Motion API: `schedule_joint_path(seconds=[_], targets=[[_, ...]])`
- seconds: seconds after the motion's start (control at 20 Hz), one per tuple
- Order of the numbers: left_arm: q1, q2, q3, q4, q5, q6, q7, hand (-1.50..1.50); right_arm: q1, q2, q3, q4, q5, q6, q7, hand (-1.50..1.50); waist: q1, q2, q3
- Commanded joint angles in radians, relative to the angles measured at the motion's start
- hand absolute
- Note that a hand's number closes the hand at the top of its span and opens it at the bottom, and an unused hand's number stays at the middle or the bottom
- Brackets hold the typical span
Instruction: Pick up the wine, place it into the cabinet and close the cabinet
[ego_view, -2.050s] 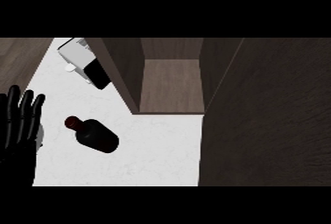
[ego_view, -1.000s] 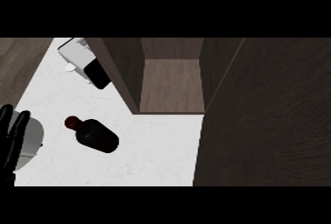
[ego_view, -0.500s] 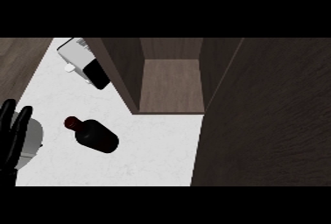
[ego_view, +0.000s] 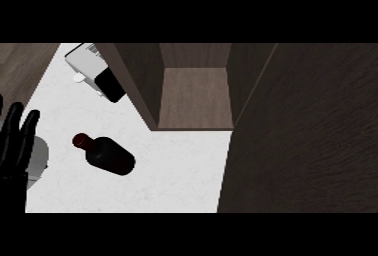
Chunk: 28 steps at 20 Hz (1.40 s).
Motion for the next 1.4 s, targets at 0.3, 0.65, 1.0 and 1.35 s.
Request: schedule_joint_path(seconds=[0.3, 0.65, 1.0, 1.35], targets=[[0.057, 0.012, 0.062, 0.091, 0.046, -0.037, -0.099, -1.5, -0.091, -0.042, -0.088, -0.098, -0.108, -0.012, 0.128, -1.5, 0.004, 0.0, 0.0], [0.107, -0.008, 0.059, 0.273, 0.059, -0.052, -0.267, -1.5, -0.071, -0.002, 0.025, -0.152, -0.004, -0.054, 0.152, -1.5, -0.002, -0.001, -0.001], [0.144, -0.008, 0.079, 0.375, 0.08, -0.061, -0.358, -1.5, -0.189, -0.033, -0.06, -0.046, -0.051, -0.065, 0.165, -1.5, 0.003, 0.0, 0.0], [0.209, -0.009, 0.068, 0.525, 0.115, -0.122, -0.548, -1.5, -0.227, -0.061, -0.081, -0.084, -0.085, -0.066, 0.228, -1.5, 0.002, -0.001, -0.001]])
